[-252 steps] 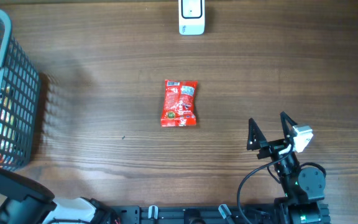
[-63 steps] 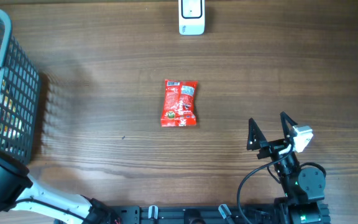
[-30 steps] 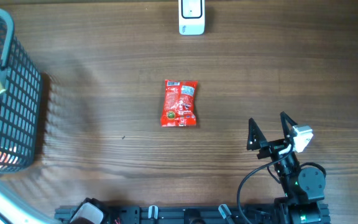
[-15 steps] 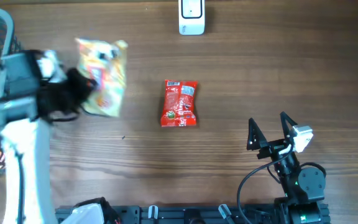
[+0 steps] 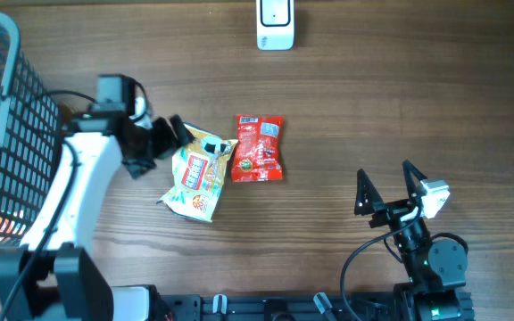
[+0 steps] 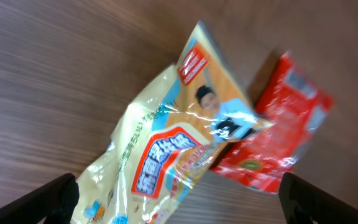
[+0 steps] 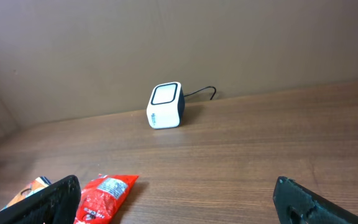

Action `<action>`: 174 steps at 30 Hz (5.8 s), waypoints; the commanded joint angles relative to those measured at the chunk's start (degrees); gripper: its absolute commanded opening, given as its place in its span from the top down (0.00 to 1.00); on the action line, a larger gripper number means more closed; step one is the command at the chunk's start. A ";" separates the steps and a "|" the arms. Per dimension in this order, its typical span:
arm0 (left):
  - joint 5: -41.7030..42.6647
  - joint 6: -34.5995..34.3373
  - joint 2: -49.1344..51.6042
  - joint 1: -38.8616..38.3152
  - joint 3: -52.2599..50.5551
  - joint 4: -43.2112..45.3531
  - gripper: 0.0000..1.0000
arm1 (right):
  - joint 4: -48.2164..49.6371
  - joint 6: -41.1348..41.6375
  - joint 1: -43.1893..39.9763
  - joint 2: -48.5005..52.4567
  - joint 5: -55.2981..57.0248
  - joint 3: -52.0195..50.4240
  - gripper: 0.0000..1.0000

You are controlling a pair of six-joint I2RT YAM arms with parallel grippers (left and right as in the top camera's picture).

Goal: Scan the item barcode
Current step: 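Open the left gripper to drop the cream pack, withdraw, then reach into the basket and grasp the small orange box with left gripper, then carry the orange box right of the red bag and release it, then move the left gripper back into the basket toward a green pack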

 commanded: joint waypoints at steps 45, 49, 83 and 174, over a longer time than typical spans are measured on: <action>-24.96 -10.16 28.61 54.16 24.72 -16.57 0.00 | 0.20 -0.98 -0.33 -0.35 0.42 -0.07 0.00; -24.94 -10.19 28.63 54.16 24.72 -17.44 0.02 | 0.20 -0.98 -0.33 -0.35 0.42 -0.07 0.00; 3.82 -7.54 5.53 55.32 43.17 -14.29 0.96 | 0.20 -0.96 -0.33 -0.35 0.39 -0.07 0.00; -22.34 -10.64 31.63 49.77 49.75 -30.82 0.00 | 0.17 -0.96 -0.33 -0.35 0.61 -0.07 0.01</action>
